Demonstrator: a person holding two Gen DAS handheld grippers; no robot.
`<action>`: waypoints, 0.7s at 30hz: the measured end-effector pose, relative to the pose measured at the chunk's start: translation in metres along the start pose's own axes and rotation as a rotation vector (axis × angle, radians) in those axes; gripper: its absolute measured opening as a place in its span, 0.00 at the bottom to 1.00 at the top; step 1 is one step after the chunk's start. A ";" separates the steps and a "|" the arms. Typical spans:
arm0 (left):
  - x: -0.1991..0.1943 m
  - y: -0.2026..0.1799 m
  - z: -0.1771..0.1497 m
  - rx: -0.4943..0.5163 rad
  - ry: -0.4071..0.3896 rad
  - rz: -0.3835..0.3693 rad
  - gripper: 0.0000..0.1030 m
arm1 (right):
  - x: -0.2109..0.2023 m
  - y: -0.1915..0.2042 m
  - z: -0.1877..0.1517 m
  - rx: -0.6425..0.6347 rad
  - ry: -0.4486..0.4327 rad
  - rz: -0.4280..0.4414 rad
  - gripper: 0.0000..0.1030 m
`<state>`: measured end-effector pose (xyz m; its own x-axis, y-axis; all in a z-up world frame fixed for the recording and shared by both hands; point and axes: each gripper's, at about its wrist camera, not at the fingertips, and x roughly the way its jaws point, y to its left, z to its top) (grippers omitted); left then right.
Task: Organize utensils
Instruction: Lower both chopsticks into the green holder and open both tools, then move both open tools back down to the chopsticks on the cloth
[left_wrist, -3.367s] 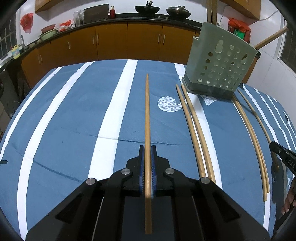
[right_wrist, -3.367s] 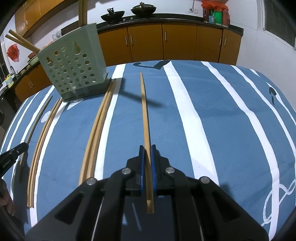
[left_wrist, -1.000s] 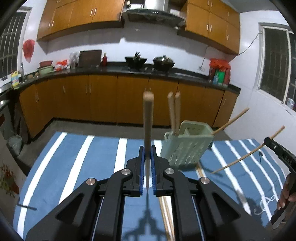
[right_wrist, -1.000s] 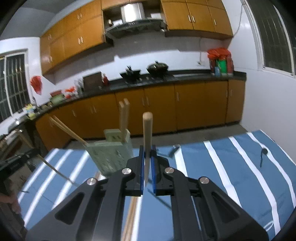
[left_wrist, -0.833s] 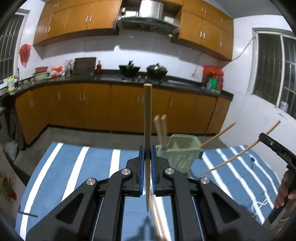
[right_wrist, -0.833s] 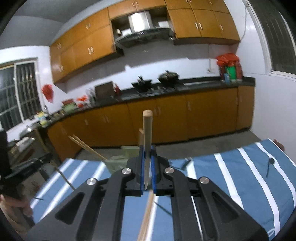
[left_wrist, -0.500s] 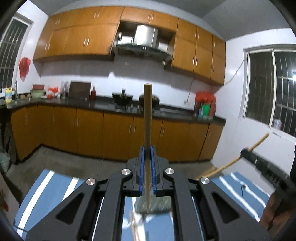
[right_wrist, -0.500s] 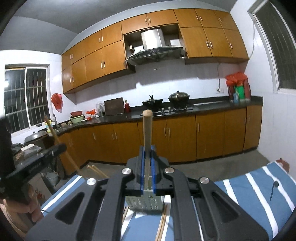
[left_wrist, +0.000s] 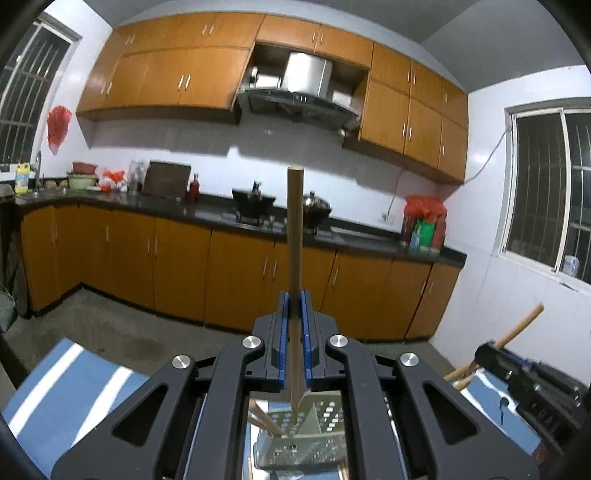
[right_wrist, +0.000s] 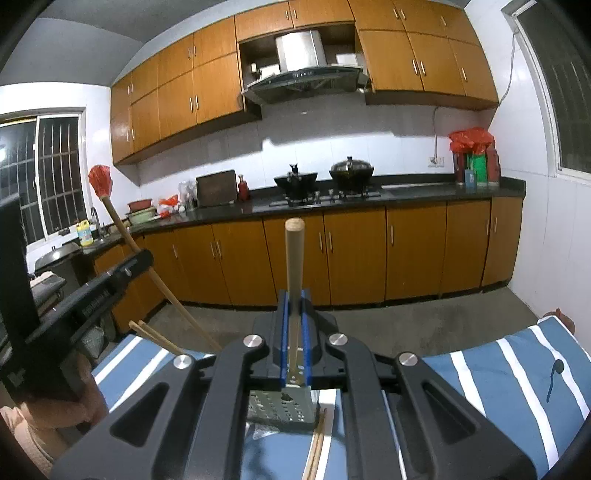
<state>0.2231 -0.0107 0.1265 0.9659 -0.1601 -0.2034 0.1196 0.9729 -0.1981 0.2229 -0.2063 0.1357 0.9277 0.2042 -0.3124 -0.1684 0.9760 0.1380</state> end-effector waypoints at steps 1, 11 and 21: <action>0.004 0.002 -0.006 -0.002 0.020 -0.001 0.07 | 0.005 -0.001 -0.002 0.001 0.014 0.000 0.08; 0.003 0.011 -0.012 -0.014 0.066 -0.020 0.40 | 0.011 0.001 -0.013 0.012 0.041 0.012 0.14; -0.029 0.015 0.004 -0.046 0.031 -0.028 0.43 | -0.037 -0.008 -0.010 0.016 -0.048 -0.020 0.29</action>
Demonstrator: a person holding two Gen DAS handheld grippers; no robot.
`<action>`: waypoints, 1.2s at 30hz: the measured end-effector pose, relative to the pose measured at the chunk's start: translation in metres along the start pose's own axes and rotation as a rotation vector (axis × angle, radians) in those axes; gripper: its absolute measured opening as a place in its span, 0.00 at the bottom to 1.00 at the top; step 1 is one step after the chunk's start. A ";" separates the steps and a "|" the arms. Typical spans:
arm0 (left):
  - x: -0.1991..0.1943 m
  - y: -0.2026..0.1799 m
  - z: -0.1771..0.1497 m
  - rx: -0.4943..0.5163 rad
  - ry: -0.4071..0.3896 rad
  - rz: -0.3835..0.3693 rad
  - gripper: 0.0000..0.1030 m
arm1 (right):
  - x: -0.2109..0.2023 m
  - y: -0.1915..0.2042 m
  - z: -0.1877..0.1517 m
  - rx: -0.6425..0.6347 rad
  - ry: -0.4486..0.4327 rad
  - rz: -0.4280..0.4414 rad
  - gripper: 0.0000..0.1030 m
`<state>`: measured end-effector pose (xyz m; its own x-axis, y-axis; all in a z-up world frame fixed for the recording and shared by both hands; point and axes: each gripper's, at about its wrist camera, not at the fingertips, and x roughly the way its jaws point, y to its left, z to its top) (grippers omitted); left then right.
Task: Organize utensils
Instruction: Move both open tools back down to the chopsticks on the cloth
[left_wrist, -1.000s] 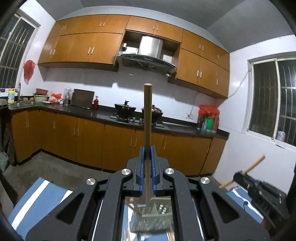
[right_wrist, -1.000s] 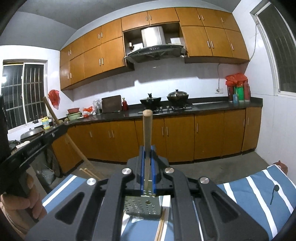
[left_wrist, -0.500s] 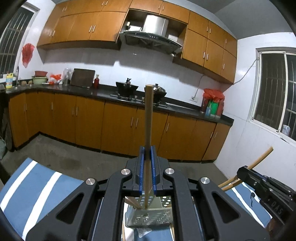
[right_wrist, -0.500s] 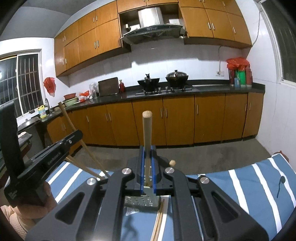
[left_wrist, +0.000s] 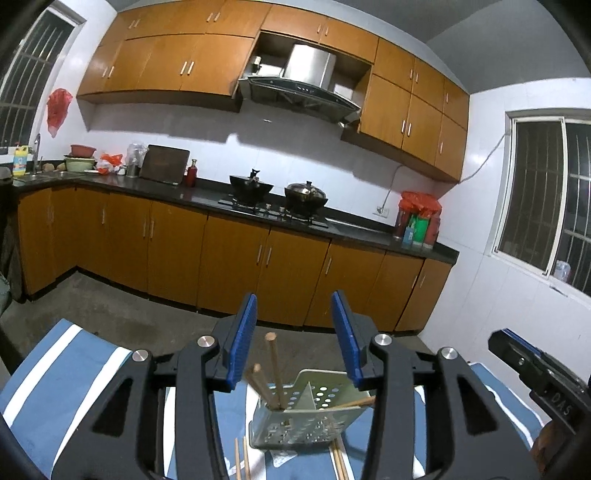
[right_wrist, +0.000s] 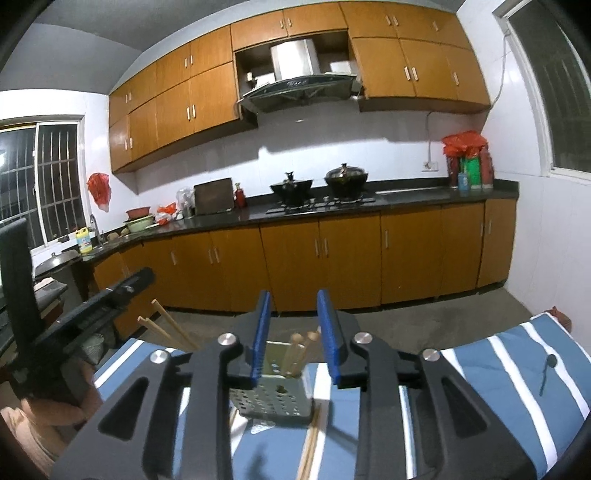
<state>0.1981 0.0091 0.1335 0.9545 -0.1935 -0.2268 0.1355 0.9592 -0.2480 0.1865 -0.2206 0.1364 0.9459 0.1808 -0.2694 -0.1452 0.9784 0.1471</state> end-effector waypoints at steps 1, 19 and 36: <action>-0.008 0.003 0.000 -0.004 0.002 0.007 0.44 | -0.004 -0.003 -0.002 0.003 -0.001 -0.008 0.30; -0.026 0.074 -0.153 -0.016 0.443 0.210 0.43 | 0.039 -0.023 -0.205 0.076 0.566 -0.026 0.18; -0.021 0.055 -0.197 0.011 0.582 0.095 0.29 | 0.047 -0.017 -0.219 0.039 0.610 -0.098 0.08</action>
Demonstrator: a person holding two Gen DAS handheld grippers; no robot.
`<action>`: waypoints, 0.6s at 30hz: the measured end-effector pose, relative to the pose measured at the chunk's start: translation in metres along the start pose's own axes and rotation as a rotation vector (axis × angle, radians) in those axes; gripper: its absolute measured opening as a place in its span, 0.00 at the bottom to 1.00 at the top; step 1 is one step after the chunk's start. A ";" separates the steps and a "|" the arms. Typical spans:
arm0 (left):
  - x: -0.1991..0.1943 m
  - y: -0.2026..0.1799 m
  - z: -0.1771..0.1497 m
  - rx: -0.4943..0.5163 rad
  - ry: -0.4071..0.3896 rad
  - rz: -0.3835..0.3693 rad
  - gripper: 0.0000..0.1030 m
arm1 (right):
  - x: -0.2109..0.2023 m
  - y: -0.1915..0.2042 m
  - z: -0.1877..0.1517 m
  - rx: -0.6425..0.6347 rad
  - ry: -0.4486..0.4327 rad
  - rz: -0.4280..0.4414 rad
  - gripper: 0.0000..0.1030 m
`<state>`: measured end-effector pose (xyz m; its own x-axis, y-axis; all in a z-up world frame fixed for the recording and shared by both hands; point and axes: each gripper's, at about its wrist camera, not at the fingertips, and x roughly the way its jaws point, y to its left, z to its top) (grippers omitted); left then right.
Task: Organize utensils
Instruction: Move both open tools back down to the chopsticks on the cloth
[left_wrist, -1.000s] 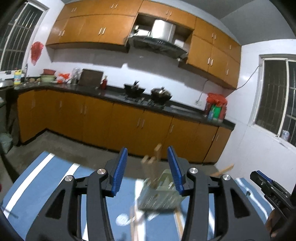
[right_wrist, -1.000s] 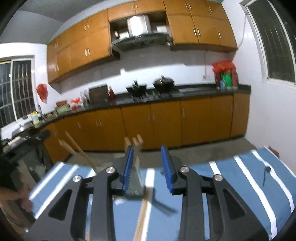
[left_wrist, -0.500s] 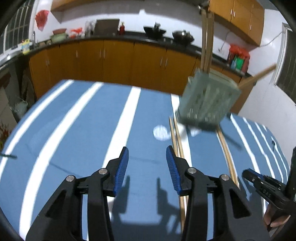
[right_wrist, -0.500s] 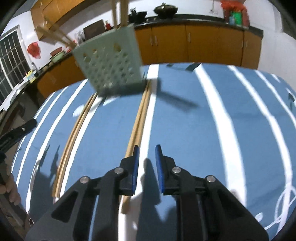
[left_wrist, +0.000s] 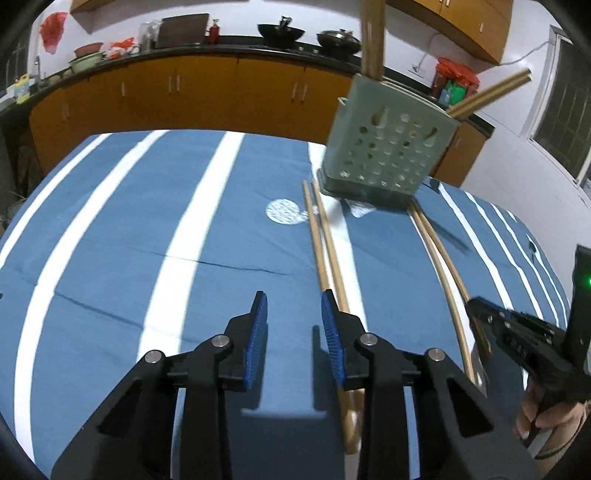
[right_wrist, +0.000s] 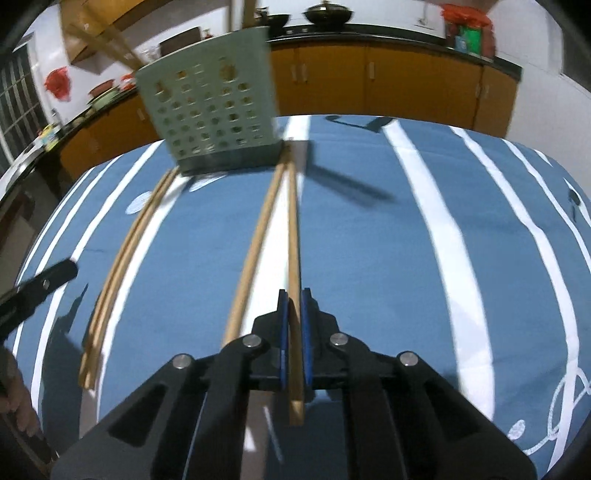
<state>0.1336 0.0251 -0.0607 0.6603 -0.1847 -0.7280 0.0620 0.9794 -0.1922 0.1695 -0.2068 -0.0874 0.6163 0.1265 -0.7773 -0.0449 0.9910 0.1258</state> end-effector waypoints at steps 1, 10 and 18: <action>0.001 -0.002 -0.001 0.005 0.005 -0.006 0.27 | 0.001 -0.003 0.000 0.006 -0.001 -0.005 0.08; 0.010 -0.018 -0.010 0.063 0.058 -0.036 0.22 | 0.001 -0.017 0.002 0.029 -0.003 -0.025 0.08; 0.017 -0.027 -0.017 0.111 0.094 -0.002 0.19 | 0.001 -0.018 0.002 0.031 -0.004 -0.030 0.08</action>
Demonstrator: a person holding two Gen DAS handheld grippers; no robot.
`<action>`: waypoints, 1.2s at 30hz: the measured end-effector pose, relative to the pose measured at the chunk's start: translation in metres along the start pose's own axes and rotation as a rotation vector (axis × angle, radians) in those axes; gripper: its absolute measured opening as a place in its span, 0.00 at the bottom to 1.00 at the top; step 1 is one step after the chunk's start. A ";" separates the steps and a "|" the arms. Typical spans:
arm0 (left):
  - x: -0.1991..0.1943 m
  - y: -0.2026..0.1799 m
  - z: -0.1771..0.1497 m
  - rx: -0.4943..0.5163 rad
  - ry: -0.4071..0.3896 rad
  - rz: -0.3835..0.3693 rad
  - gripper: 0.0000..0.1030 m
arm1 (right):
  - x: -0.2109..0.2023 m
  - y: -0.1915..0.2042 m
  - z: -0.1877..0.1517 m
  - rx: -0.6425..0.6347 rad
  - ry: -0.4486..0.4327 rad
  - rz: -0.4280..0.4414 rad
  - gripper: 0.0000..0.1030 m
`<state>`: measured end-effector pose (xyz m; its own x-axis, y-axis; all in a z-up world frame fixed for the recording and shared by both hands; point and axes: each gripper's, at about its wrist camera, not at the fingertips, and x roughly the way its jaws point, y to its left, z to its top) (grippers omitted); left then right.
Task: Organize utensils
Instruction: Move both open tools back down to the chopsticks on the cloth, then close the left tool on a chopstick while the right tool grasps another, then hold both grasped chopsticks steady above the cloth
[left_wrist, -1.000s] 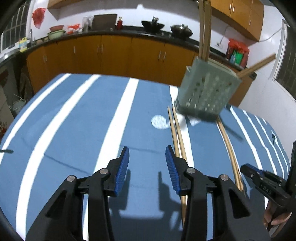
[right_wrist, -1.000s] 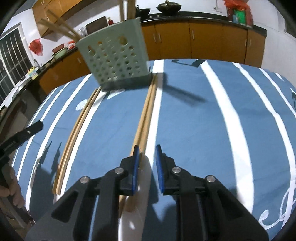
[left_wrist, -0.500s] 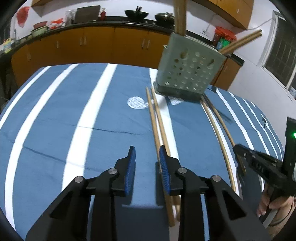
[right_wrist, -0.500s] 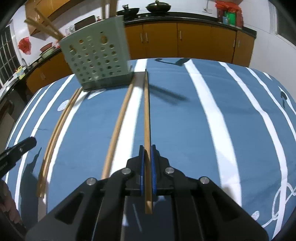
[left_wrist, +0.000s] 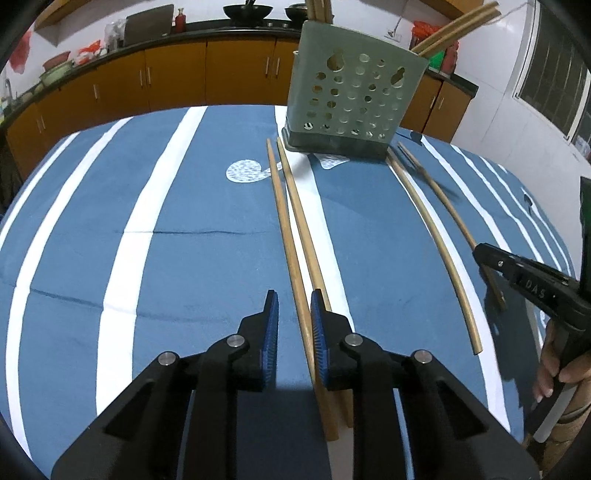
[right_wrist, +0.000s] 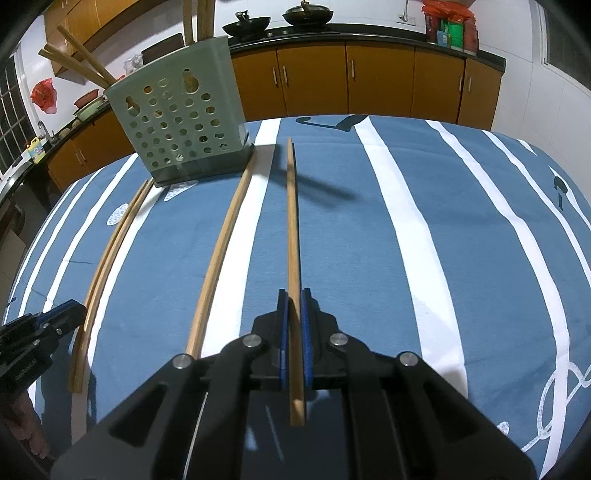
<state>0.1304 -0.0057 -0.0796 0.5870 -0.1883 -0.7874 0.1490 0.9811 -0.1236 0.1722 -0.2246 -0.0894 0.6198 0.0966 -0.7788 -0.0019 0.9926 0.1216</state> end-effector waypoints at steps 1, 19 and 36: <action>0.000 -0.001 0.000 0.001 0.000 0.006 0.17 | 0.000 0.000 0.000 0.000 0.000 0.000 0.08; 0.015 0.038 0.026 -0.046 -0.013 0.128 0.08 | 0.002 0.000 0.006 0.004 -0.027 -0.017 0.08; 0.016 0.043 0.027 -0.061 -0.036 0.124 0.08 | 0.009 -0.001 0.007 -0.011 -0.028 -0.034 0.10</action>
<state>0.1680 0.0326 -0.0814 0.6262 -0.0657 -0.7769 0.0256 0.9976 -0.0637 0.1832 -0.2248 -0.0918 0.6412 0.0608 -0.7649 0.0113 0.9960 0.0887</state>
